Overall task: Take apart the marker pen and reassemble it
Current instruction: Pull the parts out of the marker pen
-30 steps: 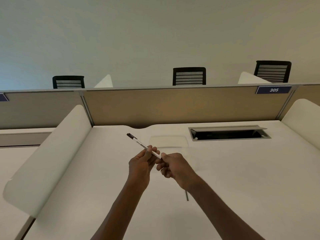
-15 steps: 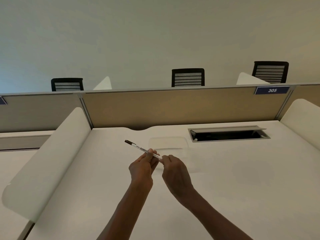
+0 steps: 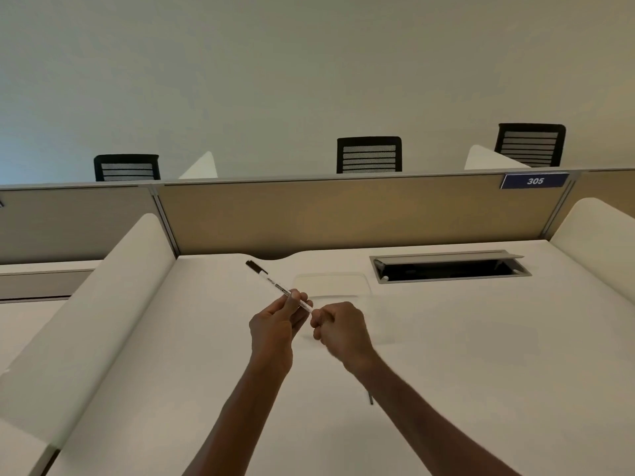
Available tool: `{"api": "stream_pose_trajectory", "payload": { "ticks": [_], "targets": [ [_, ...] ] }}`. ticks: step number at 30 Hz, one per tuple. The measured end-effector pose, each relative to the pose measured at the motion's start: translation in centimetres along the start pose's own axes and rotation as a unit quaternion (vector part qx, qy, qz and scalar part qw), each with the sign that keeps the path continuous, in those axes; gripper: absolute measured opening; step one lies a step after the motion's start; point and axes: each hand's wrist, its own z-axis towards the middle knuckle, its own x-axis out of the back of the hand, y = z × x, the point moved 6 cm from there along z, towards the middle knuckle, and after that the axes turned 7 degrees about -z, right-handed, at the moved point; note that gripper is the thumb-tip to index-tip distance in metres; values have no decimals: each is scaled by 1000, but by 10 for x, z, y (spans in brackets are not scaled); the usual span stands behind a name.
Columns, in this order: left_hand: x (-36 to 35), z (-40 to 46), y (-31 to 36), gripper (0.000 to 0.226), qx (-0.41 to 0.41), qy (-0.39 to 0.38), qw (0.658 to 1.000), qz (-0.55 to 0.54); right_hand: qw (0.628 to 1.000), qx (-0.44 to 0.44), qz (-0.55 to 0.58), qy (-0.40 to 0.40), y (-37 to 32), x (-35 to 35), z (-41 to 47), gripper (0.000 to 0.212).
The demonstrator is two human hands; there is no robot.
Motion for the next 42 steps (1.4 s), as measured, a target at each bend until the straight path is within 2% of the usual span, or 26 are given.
{"api": "stream_pose_trajectory", "payload": {
  "ticks": [2,3,6,7,9,11,14,17,19,21,23,24,25,26,27,28,29,31,33,34,35,36,38,39,40,42],
  "targets": [
    [2,-1,-4,15,12,42,999,-14,959,136,-229,97,-11,-5,-10,22],
    [3,-1,-6,13,16,55,998,-20,940,164,-278,112,-13,-9,-15,23],
    [6,0,-9,10,23,57,998,-22,937,165,-294,95,-8,-12,-14,28],
    [8,0,-10,11,23,53,998,-21,951,150,-260,67,-8,-10,-11,30],
    [12,2,-9,15,24,34,999,-22,996,63,-55,-31,-5,-6,-3,33],
    [10,3,-5,19,23,-6,999,-22,979,-50,147,-129,1,-7,-1,37],
    [4,2,-1,20,7,-45,999,-12,930,-130,260,-223,4,-10,-4,39],
    [3,1,0,17,-5,-29,999,-13,928,-147,287,-188,6,-10,-2,31],
    [4,-1,-2,12,-8,7,1000,-3,962,-114,221,-113,5,-8,-1,28],
    [5,-2,-7,10,0,41,999,-12,1000,-5,13,-11,-2,-2,-2,28],
    [6,-3,-11,9,13,68,997,-25,962,125,-233,69,-13,-4,-10,30],
    [7,-3,-12,9,18,79,996,-27,944,157,-277,89,-15,-6,-13,31],
    [8,-2,-13,10,24,83,996,-25,945,160,-273,85,-14,-8,-13,32],
    [8,-2,-13,12,31,73,997,-23,966,130,-216,64,-9,-7,-10,32],
    [8,-1,-14,14,41,50,998,-18,992,67,-102,27,-2,-6,-5,31],
    [5,-1,-15,17,53,14,998,-17,999,-12,40,-24,6,-7,-1,30],
    [1,-1,-16,20,66,-30,997,-20,978,-91,167,-83,12,-12,0,29],
    [-7,-2,-18,28,89,-102,990,-47,902,-195,343,-178,17,-20,-4,26],
    [-10,-4,-20,28,90,-114,987,-70,840,-236,439,-212,17,-23,-6,26],
    [-10,-4,-21,26,84,-98,988,-80,837,-236,447,-212,17,-24,-6,27],
    [-10,-5,-22,25,77,-75,990,-87,863,-217,413,-196,17,-23,-5,28],
    [-9,-6,-23,24,69,-51,992,-89,909,-179,339,-165,16,-20,-3,30],
    [-9,-6,-26,21,57,-11,994,-91,985,-68,144,-68,10,-12,0,35],
    [-10,-7,-26,19,55,6,994,-98,999,-1,38,-14,4,-8,-1,37],
    [-12,-7,-26,17,55,24,992,-108,996,67,-53,33,-3,-7,-3,37],
    [-13,-6,-26,16,58,52,990,-118,970,166,-154,93,-14,-6,-9,35]
  ]
}}
